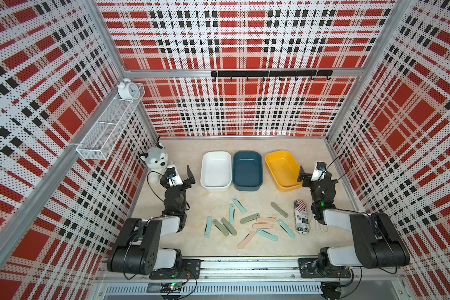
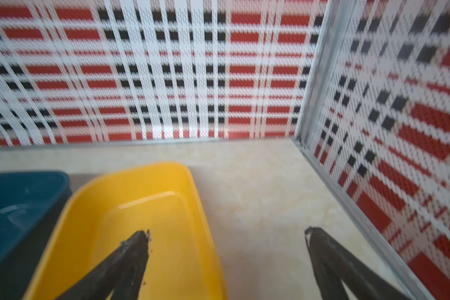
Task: Place the fruit knives into the storage box by color
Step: Pick up the fruit knife from the center of the board.
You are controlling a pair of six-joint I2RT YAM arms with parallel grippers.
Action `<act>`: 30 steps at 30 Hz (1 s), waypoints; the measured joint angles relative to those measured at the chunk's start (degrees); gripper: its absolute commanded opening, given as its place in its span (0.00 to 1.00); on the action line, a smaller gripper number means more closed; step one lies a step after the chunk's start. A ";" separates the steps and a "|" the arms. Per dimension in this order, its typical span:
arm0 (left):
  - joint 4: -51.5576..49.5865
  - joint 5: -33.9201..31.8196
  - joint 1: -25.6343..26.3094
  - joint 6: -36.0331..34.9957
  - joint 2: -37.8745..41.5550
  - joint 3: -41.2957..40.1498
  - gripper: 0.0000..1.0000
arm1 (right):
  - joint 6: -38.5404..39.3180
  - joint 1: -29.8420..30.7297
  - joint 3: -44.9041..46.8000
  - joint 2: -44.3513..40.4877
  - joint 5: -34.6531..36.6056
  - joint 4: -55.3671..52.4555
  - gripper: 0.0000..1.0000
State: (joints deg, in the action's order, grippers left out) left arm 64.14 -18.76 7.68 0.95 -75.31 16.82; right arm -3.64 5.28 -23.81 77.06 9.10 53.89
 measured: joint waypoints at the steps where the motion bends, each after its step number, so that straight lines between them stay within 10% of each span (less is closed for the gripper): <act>1: -3.54 -1.68 2.12 0.63 2.51 1.90 0.98 | -0.76 1.62 -3.48 -1.99 1.03 -3.32 0.96; 16: -62.90 -17.62 38.77 27.28 13.27 20.41 0.98 | -17.68 38.32 -19.32 -1.66 9.38 -63.71 1.00; 23: -73.40 -9.64 38.10 39.10 15.41 14.67 0.99 | -22.16 45.83 -24.79 8.04 7.37 -71.12 0.89; 30: -76.19 0.90 21.16 44.70 25.46 7.63 0.98 | -20.68 48.98 -32.17 18.38 2.40 -70.69 0.67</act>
State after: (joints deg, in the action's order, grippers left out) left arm -12.05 -17.87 28.84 45.65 -49.84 24.45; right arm -24.32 54.26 -55.99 95.44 11.51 -16.80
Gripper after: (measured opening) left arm 0.984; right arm 0.697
